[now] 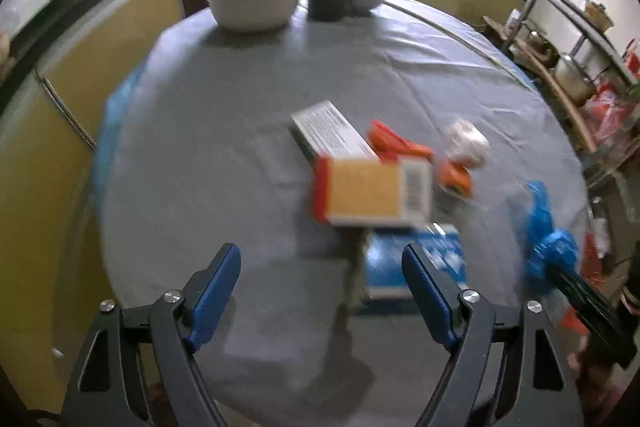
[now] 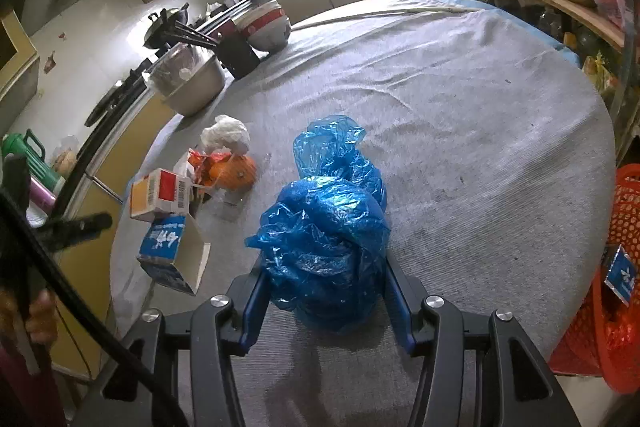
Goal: Collect trash
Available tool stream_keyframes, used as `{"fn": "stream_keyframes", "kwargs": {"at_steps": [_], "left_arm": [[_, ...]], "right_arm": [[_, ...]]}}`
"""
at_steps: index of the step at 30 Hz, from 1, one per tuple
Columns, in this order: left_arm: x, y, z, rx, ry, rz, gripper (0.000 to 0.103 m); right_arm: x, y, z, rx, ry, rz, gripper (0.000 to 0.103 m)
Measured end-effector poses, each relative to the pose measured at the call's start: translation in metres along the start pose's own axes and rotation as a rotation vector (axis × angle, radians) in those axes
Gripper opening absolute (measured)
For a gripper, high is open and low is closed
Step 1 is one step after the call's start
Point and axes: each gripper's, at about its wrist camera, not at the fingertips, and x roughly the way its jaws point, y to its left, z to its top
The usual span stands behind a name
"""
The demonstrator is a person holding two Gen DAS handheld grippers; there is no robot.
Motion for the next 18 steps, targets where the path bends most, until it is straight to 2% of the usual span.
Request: {"fn": "stream_keyframes", "kwargs": {"at_steps": [3, 4, 6, 8, 11, 15, 18], "left_arm": [[0.006, -0.013, -0.017, 0.047, -0.012, 0.023, 0.083], [0.014, -0.015, -0.019, 0.058, 0.005, 0.047, 0.083], [0.026, -0.012, -0.021, 0.037, 0.036, 0.034, 0.083], [0.034, -0.008, -0.025, -0.021, 0.056, -0.078, 0.083], [0.038, -0.013, -0.031, -0.029, 0.046, -0.195, 0.083], [0.032, -0.03, -0.047, 0.023, 0.042, -0.334, 0.082], [0.017, -0.049, -0.063, 0.104, 0.037, -0.44, 0.082]], "right_arm": [[0.005, -0.001, 0.0, 0.005, 0.01, -0.001, 0.055], [0.006, -0.002, -0.001, 0.008, 0.008, 0.002, 0.055], [0.006, -0.002, 0.0, 0.011, 0.004, 0.005, 0.055], [0.005, -0.004, -0.001, 0.011, 0.0, 0.003, 0.055], [0.005, -0.008, -0.002, 0.023, -0.002, 0.012, 0.055], [0.003, -0.01, -0.002, 0.025, -0.004, 0.01, 0.055], [0.003, -0.012, -0.001, 0.035, -0.004, 0.016, 0.055]]}}
